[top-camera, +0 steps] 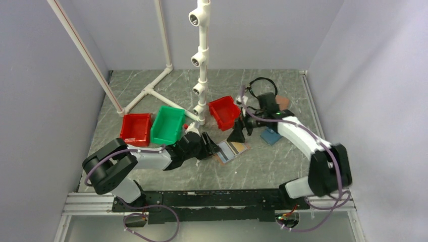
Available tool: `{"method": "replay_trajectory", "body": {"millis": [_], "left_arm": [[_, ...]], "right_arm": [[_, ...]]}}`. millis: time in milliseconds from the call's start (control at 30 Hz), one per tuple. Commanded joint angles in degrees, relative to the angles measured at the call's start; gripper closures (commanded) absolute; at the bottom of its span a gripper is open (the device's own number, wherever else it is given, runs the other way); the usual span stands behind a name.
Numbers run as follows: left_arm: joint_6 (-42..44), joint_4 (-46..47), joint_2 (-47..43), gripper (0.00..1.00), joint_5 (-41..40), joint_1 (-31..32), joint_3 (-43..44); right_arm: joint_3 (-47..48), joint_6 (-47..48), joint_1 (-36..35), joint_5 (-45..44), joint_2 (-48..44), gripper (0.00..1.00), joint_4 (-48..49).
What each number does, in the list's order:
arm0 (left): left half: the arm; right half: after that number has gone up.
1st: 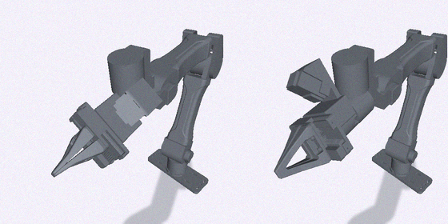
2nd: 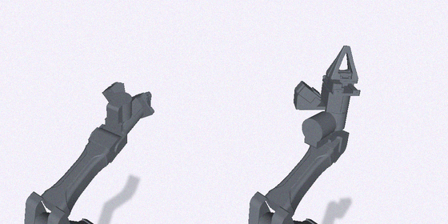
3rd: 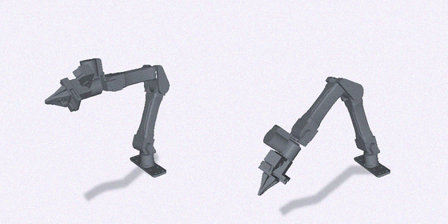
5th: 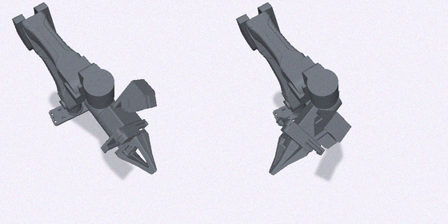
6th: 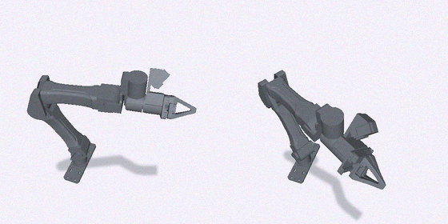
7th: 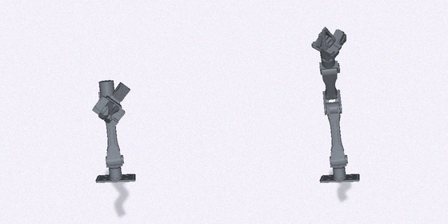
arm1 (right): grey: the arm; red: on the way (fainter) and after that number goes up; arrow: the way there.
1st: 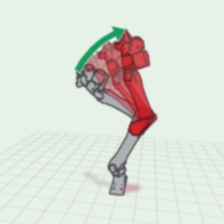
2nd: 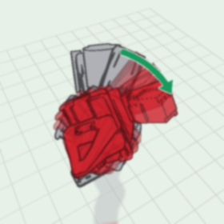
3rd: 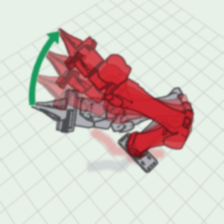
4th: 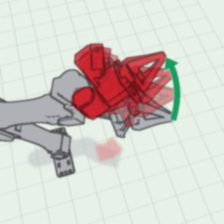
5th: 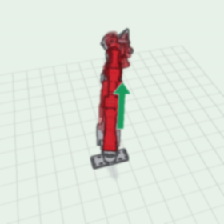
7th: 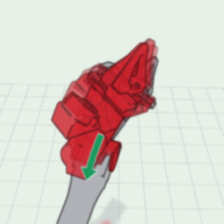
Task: Take the credit cards out of the card holder
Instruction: Remove the credit card from the card holder.
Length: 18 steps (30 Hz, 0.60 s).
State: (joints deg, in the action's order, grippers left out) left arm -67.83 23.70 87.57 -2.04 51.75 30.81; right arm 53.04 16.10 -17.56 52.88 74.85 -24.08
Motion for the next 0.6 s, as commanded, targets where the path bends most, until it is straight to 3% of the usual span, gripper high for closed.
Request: {"method": "replay_trajectory", "body": {"millis": [0,67,267,567], "left_arm": [[2.7,4.8,-3.7,0.40,-1.5,0.3,-1.9],[3.1,7.1,-4.7,0.40,-1.1,0.2,-2.8],[0.1,13.3,-2.4,0.45,1.1,0.3,-3.4],[-4.6,17.5,6.2,0.49,2.3,0.3,-2.2]], "right_arm": [[-2.7,-4.0,-3.5,1.8,5.5,0.01,0.4],[-5.4,-8.2,-3.6,-0.4,5.2,0.02,3.7],[-6.6,-15.6,-3.3,-5.3,11.4,0.25,5.7],[-5.4,-19.8,-2.3,-6.3,17.6,0.40,6.1]]}}
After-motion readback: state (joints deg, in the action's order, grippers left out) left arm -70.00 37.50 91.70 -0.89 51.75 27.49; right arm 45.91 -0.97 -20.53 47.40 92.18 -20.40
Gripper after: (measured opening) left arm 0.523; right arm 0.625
